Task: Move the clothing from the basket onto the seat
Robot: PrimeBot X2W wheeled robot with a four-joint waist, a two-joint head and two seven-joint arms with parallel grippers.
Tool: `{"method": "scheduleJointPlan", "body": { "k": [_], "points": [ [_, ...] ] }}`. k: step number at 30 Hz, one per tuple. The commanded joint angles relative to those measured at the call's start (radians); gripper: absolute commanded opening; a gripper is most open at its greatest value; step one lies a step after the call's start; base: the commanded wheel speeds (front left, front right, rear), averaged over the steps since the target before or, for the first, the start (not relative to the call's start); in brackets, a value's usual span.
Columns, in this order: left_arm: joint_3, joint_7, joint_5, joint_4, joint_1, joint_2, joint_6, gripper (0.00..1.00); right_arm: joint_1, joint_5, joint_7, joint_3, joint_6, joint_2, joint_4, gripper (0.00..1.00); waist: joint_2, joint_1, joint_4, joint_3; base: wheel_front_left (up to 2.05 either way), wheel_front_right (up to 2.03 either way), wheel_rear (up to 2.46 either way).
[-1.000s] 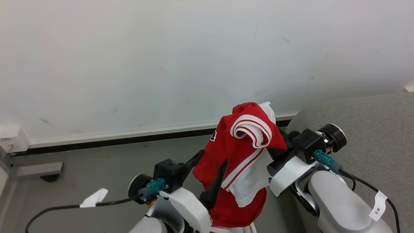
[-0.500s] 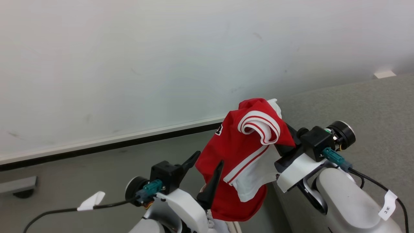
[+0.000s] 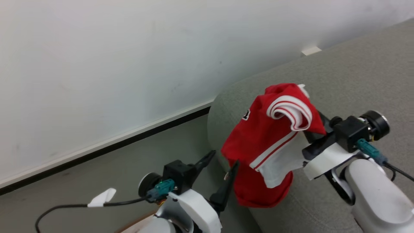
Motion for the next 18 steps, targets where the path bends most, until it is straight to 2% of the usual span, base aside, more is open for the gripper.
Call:
{"method": "scheduleJointPlan", "body": {
  "k": [1,7,11,14,18],
  "points": [
    [-0.005,0.003,0.005,0.000,-0.015,-0.004,-0.007,1.00,0.014,-0.002,-0.004,-0.017,-0.002,-0.010,-0.015,0.00,0.0000,0.0000,-0.032,0.028,0.00,0.00,0.00],
    [-0.035,0.008,0.015,0.015,-0.051,-0.025,-0.034,1.00,0.038,-0.021,-0.004,-0.103,-0.002,-0.053,-0.054,0.00,0.0000,0.0000,-0.052,0.062,0.00,0.00,0.00],
    [-0.046,0.013,0.020,0.009,-0.056,-0.029,-0.029,1.00,0.006,-0.025,-0.004,-0.131,-0.002,-0.074,-0.056,0.00,0.0000,0.0000,-0.064,0.092,0.00,0.00,0.00],
    [-0.051,0.031,0.033,-0.018,-0.071,-0.014,-0.022,1.00,-0.051,-0.016,-0.004,-0.156,-0.002,-0.088,-0.047,0.00,0.0000,0.0000,-0.066,0.152,0.00,0.00,0.00],
    [-0.072,0.080,0.064,-0.063,-0.123,0.008,-0.040,1.00,-0.141,-0.015,-0.004,-0.247,-0.002,-0.136,-0.031,0.00,0.0000,0.0000,-0.015,0.274,0.00,0.00,0.00]
  ]
}}
